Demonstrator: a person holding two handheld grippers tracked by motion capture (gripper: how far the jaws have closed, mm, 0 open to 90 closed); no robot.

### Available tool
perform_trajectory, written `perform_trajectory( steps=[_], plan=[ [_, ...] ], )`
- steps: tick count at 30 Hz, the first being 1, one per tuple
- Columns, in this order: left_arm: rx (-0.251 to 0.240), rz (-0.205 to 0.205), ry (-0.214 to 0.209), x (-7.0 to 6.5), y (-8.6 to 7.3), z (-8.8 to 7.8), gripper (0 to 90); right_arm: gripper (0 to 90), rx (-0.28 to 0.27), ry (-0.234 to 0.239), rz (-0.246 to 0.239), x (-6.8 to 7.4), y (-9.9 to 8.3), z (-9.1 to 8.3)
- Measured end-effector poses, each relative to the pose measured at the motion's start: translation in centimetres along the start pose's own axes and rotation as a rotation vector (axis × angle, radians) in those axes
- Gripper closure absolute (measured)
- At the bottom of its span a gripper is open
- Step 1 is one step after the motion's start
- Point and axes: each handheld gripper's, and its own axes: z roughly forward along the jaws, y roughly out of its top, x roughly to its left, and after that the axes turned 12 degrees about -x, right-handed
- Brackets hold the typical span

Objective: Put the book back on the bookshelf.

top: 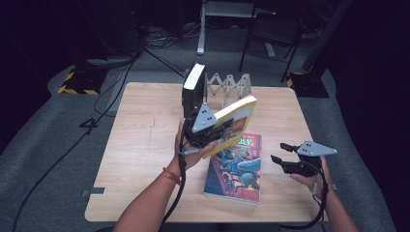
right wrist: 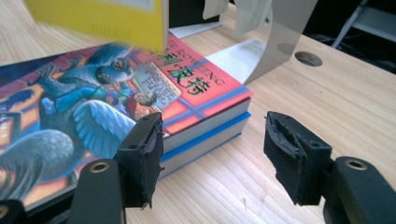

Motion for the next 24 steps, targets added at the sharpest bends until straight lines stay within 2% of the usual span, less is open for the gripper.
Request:
perform_trajectory(
  steps=[2, 3, 4, 5, 6, 9, 11, 15, 18, 23, 24],
  plan=[
    [0.006, 0.029, 0.065, 0.7, 0.2, -0.6, 74.4, 37.9, -0.001, -0.010, 0.020, -0.3, -0.1, 0.0],
    [0.006, 0.029, 0.065, 0.7, 0.2, -0.6, 74.4, 37.9, -0.001, -0.010, 0.020, -0.3, -0.1, 0.0],
    [0.010, 0.033, 0.096, 1.0, 0.2, -0.9, 74.4, 37.9, 0.004, -0.007, 0.028, -0.3, -0.2, 0.1],
    [0.027, 0.061, 0.151, 1.5, 0.0, -1.4, 74.5, 37.8, 0.017, 0.002, 0.024, -0.3, -0.4, 0.3],
    [0.027, 0.061, 0.151, 1.5, 0.0, -1.4, 74.5, 37.8, 0.017, 0.002, 0.024, -0.3, -0.4, 0.3],
    [0.037, 0.041, 0.212, 2.8, -0.6, -2.0, 74.5, 37.5, 0.039, 0.011, 0.007, -0.1, -0.7, 0.7],
    [0.033, -0.002, 0.241, 3.6, -1.3, -2.2, 74.5, 37.4, 0.048, 0.021, 0.009, 0.0, -0.8, 0.9],
    [0.044, -0.039, 0.343, 5.1, -2.4, -1.8, 74.5, 37.3, 0.067, 0.028, -0.007, 0.2, -0.9, 1.2],
    [0.029, -0.070, 0.424, 5.7, -3.1, -1.4, 74.5, 37.0, 0.076, 0.036, -0.022, 0.5, -1.0, 1.3],
    [0.049, -0.078, 0.459, 6.1, -4.1, -0.4, 74.5, 36.4, 0.089, 0.054, -0.035, 0.7, -1.1, 1.6],
    [0.047, -0.090, 0.468, 6.2, -4.4, -0.1, 74.5, 36.4, 0.089, 0.057, -0.038, 0.7, -1.1, 1.6]
  ],
)
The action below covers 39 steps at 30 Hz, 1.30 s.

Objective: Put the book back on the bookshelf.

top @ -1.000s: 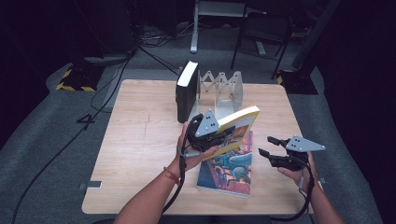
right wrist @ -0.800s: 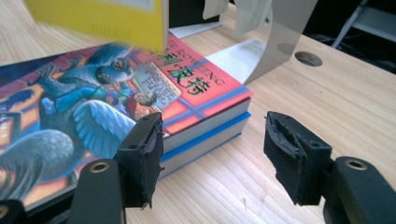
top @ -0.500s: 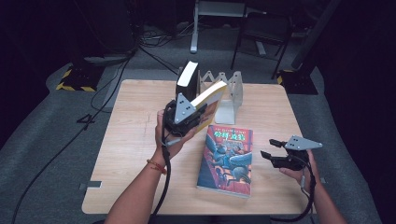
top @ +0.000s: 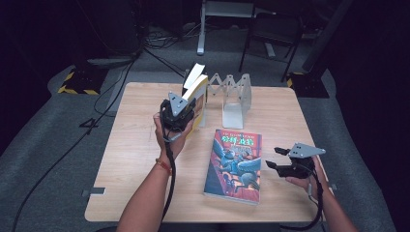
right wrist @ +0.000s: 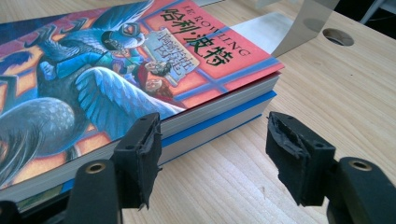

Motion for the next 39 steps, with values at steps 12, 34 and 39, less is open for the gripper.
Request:
perform_trajectory(
  steps=[12, 34, 39],
  plan=[
    [-0.001, -0.011, 0.097, -1.5, -3.0, 3.1, 74.5, 36.8, 0.012, 0.011, -0.007, 0.2, -0.2, 0.3],
    [0.022, -0.064, 0.110, -1.3, -5.4, 2.3, 52.1, 34.9, 0.048, 0.009, -0.028, 0.4, -0.5, 0.6],
    [0.027, -0.037, 0.066, -1.7, -6.4, 1.4, 55.2, 34.8, 0.057, 0.009, -0.024, 0.4, -0.5, 0.7]
  ],
)
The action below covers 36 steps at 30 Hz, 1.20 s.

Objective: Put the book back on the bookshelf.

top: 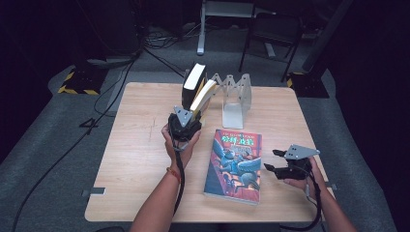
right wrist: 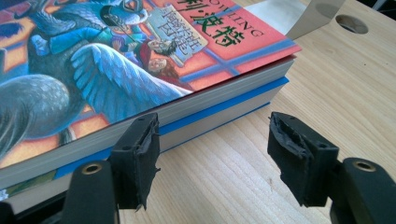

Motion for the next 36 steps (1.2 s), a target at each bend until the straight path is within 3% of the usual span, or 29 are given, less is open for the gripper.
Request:
perform_trajectory(
  steps=[1, 2, 4, 8, 15, 17, 23, 27, 28, 32, 34, 36],
  plan=[
    [-0.006, 0.008, -0.008, -0.2, -0.2, -0.2, 62.5, 34.8, 0.001, 0.001, 0.001, 0.0, 0.0, 0.0],
    [-0.012, 0.023, 0.010, -0.4, -0.3, -0.2, 71.4, 34.8, 0.002, 0.001, -0.003, 0.0, 0.0, 0.0],
    [-0.015, 0.015, 0.036, -0.3, -0.3, -0.2, 74.1, 34.8, 0.004, 0.001, -0.003, 0.1, 0.0, 0.1],
    [-0.020, 0.013, 0.092, 0.0, -0.2, 0.1, 74.7, 34.8, 0.013, 0.011, -0.010, 0.3, 0.0, 0.3],
    [-0.007, -0.027, 0.145, -0.7, 0.3, 1.8, 74.8, 34.8, 0.035, 0.018, -0.011, 0.3, -0.3, 0.7],
    [0.001, -0.051, 0.155, -0.8, 0.5, 2.4, 74.8, 34.8, 0.035, 0.021, -0.013, 0.4, -0.3, 0.7],
    [-0.004, -0.061, 0.161, -1.0, 0.6, 3.4, 74.5, 34.8, 0.040, 0.025, -0.012, 0.3, -0.4, 0.8],
    [-0.008, -0.044, 0.156, -1.2, 0.5, 3.6, 74.3, 34.8, 0.041, 0.027, -0.012, 0.3, -0.4, 0.8],
    [-0.005, -0.010, 0.154, -1.1, 0.4, 3.3, 74.6, 34.9, 0.040, 0.027, -0.015, 0.3, -0.4, 0.8],
    [-0.002, 0.030, 0.161, -1.0, 0.4, 2.5, 74.7, 34.9, 0.039, 0.026, -0.013, 0.2, -0.4, 0.7],
    [-0.005, 0.075, 0.177, -1.5, 0.4, 2.0, 74.6, 35.0, 0.040, 0.026, -0.008, 0.2, -0.4, 0.8],
    [-0.008, 0.087, 0.179, -1.8, 0.3, 2.0, 74.7, 35.0, 0.041, 0.027, -0.007, 0.2, -0.4, 0.8]
  ],
)
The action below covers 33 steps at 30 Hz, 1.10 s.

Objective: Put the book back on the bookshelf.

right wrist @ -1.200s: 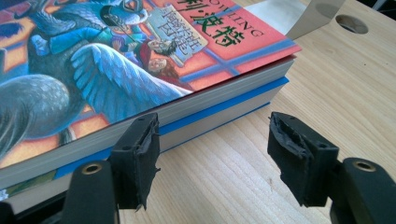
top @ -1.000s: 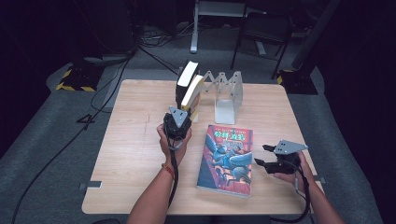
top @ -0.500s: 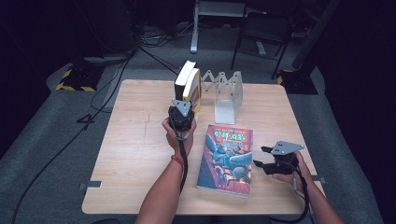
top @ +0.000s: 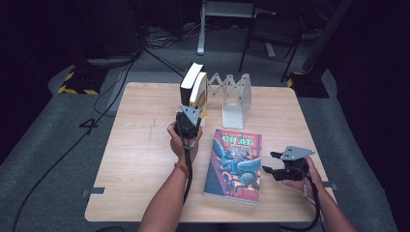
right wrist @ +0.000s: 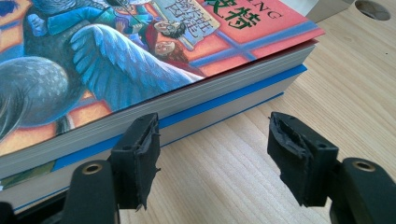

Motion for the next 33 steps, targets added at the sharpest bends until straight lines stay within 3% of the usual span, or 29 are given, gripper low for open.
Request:
perform_trajectory(
  steps=[3, 4, 7, 13, 19, 24, 31, 33],
  plan=[
    [-0.005, 0.009, 0.012, -0.4, 0.1, 0.1, 74.8, 35.0, 0.007, 0.002, -0.006, 0.1, 0.0, 0.1],
    [-0.008, 0.032, 0.028, -0.5, 0.3, 0.3, 74.7, 35.0, 0.006, 0.005, -0.008, 0.2, 0.0, 0.1],
    [-0.003, 0.033, 0.030, -0.3, 0.6, 0.4, 74.5, 35.0, 0.004, 0.006, -0.005, 0.2, 0.0, 0.1],
    [-0.030, 0.067, 0.034, -0.5, 1.2, -0.6, 74.8, 35.0, 0.004, 0.007, 0.008, 0.0, -0.2, 0.2],
    [-0.051, -0.004, 0.027, -0.5, 0.1, -0.5, 74.9, 35.0, 0.000, 0.013, -0.004, 0.4, 0.1, 0.1],
    [-0.064, -0.005, 0.035, -0.9, -1.0, -0.1, 74.9, 35.0, 0.011, 0.021, -0.003, 0.4, 0.0, 0.4],
    [-0.064, -0.017, 0.022, -1.7, -0.7, 1.1, 74.9, 35.0, 0.007, 0.019, 0.002, 0.3, -0.1, 0.3],
    [-0.067, -0.036, 0.010, -1.7, -0.7, 1.5, 74.8, 35.1, 0.011, 0.019, 0.000, 0.3, -0.1, 0.4]
  ],
)
